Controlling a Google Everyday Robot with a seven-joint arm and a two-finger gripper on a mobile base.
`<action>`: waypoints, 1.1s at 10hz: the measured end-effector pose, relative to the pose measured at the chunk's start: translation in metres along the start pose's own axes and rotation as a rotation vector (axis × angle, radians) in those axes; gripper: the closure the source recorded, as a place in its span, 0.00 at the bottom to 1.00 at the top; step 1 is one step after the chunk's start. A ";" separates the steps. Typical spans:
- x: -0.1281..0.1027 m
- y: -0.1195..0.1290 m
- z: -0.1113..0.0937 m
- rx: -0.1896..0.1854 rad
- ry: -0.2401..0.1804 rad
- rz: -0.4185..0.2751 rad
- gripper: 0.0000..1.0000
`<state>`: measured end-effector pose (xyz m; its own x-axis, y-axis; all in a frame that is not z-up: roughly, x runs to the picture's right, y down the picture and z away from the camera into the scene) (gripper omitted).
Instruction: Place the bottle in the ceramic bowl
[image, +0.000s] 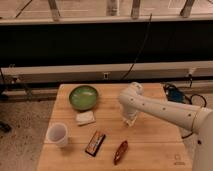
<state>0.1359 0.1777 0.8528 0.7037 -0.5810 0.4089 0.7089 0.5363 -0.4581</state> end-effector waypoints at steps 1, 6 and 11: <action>0.003 -0.001 -0.007 -0.003 0.003 0.002 1.00; 0.010 -0.011 -0.029 -0.008 0.018 0.006 1.00; 0.016 -0.028 -0.052 -0.015 0.036 0.014 1.00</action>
<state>0.1251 0.1221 0.8312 0.7111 -0.5955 0.3737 0.6981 0.5351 -0.4758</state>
